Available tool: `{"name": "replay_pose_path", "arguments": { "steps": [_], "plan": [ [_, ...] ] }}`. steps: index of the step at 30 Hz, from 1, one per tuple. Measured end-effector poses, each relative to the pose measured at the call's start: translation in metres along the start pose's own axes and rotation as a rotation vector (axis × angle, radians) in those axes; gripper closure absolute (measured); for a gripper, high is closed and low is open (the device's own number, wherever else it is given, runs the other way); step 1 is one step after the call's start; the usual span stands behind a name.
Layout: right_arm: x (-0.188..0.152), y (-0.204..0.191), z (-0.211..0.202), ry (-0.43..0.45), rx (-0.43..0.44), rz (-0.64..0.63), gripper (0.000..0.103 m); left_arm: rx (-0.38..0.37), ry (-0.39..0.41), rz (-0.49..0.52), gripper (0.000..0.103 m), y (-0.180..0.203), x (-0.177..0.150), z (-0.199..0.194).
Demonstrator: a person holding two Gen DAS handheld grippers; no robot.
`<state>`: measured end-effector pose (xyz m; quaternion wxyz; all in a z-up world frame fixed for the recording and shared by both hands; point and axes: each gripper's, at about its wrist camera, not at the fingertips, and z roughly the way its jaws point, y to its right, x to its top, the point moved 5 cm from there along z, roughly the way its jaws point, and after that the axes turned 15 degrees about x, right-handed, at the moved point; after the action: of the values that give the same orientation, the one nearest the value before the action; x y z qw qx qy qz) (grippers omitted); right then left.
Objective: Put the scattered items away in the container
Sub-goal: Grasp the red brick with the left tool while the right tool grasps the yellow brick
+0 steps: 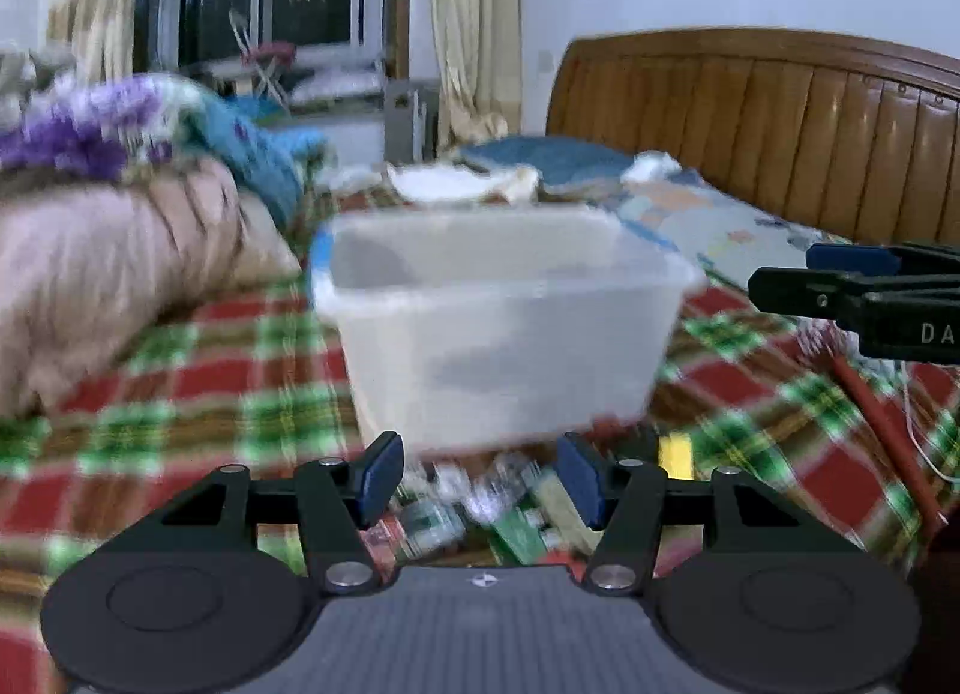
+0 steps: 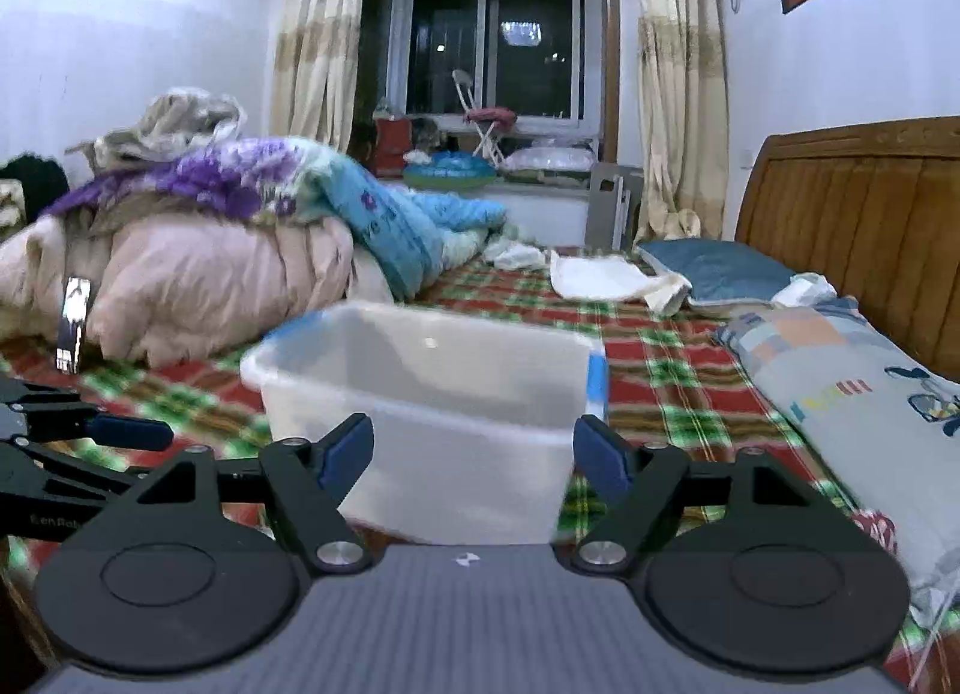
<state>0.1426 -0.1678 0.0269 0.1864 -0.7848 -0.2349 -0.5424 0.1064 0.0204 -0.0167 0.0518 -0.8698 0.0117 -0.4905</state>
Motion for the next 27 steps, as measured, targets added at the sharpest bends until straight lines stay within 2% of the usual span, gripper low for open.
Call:
{"name": "replay_pose_path", "arguments": {
  "steps": [7, 11, 15, 18, 21, 24, 27],
  "plan": [
    [-0.058, 0.001, 0.016, -0.157, 0.004, 0.0, 0.026, -0.015, -0.107, 0.047, 0.039, 0.021, -0.049, 0.012],
    [-0.085, -0.002, 0.018, -0.199, 0.029, 0.041, 0.026, -0.025, -0.146, 0.087, 0.038, 0.031, -0.076, 0.016],
    [-0.109, 0.003, 0.018, -0.229, 0.04, 0.083, 0.026, -0.041, -0.152, 0.097, 0.038, 0.037, -0.093, 0.015],
    [-0.121, 0.005, 0.018, -0.241, 0.042, 0.104, 0.026, -0.058, -0.158, 0.089, 0.038, 0.042, -0.097, 0.016],
    [-0.126, 0.009, 0.017, -0.231, 0.033, 0.122, 0.027, -0.09, -0.161, 0.031, 0.038, 0.049, -0.09, 0.018],
    [-0.121, 0.015, 0.011, -0.177, -0.005, 0.134, 0.027, -0.101, -0.161, -0.051, 0.038, 0.058, -0.08, 0.023],
    [-0.116, 0.022, 0.003, -0.129, -0.041, 0.138, 0.027, -0.077, -0.168, -0.075, 0.038, 0.07, -0.073, 0.034]
  ]
}}
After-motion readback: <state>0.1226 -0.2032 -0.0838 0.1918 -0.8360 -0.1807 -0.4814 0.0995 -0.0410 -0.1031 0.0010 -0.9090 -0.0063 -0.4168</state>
